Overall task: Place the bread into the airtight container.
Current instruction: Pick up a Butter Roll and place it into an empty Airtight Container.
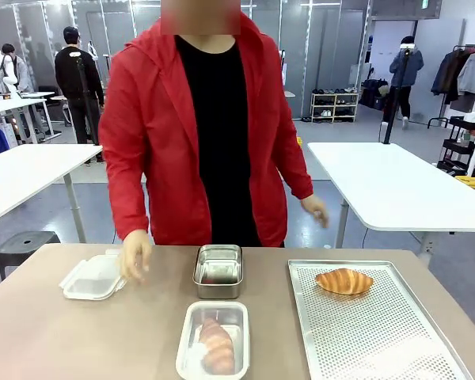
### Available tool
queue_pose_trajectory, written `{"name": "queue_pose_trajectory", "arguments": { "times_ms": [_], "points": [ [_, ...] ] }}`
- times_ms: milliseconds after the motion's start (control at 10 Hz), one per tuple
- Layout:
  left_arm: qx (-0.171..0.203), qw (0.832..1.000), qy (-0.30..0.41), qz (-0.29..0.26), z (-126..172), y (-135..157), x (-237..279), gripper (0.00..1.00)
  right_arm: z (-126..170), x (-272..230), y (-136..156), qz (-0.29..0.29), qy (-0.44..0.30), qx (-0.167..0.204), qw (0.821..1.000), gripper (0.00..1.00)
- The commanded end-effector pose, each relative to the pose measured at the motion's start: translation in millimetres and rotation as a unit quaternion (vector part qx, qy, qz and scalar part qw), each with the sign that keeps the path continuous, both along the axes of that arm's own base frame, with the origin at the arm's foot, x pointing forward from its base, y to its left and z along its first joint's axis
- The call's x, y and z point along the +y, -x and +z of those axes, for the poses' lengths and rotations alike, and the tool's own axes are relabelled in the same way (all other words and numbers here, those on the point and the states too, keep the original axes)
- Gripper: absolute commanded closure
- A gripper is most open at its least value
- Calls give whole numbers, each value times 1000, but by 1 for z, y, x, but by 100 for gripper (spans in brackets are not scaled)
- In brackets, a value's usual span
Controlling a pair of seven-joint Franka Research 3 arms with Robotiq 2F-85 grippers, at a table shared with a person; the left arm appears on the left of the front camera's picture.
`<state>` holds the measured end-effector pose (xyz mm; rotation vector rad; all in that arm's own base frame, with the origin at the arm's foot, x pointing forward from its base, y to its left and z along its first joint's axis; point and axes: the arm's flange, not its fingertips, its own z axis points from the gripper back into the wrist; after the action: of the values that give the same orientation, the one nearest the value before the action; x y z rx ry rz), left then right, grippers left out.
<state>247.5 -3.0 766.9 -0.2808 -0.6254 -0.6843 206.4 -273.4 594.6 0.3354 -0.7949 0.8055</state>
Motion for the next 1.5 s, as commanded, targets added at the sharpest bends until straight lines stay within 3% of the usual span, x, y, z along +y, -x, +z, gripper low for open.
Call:
{"name": "queue_pose_trajectory", "arguments": {
  "times_ms": [0,400,500,700,900,1000,1100,1300,1400],
  "points": [
    [-1,1000,3,-9,1,1,-1,0,1,0,1,8,2,-6,1000,0],
    [-1,1000,3,-9,1,1,-1,0,-1,0,-1,0,1,1,1000,0],
    [-1,1000,3,-9,1,1,-1,0,8,24,-19,41,50,-7,998,0],
    [-1,1000,3,-9,1,1,-1,0,3,103,-78,150,179,-19,972,0],
    [-1,1000,3,-9,1,1,-1,0,-23,180,-133,243,272,-5,931,0],
    [-1,1000,3,-9,1,1,-1,0,-47,218,-160,273,334,-1,902,0],
    [-1,1000,3,-9,1,1,-1,0,-67,248,-175,312,353,7,882,0],
    [-1,1000,3,-9,1,1,-1,0,-108,296,-197,353,350,16,868,0],
    [-1,1000,3,-9,1,1,-1,0,-128,318,-206,357,371,1,858,0]
  ]
}}
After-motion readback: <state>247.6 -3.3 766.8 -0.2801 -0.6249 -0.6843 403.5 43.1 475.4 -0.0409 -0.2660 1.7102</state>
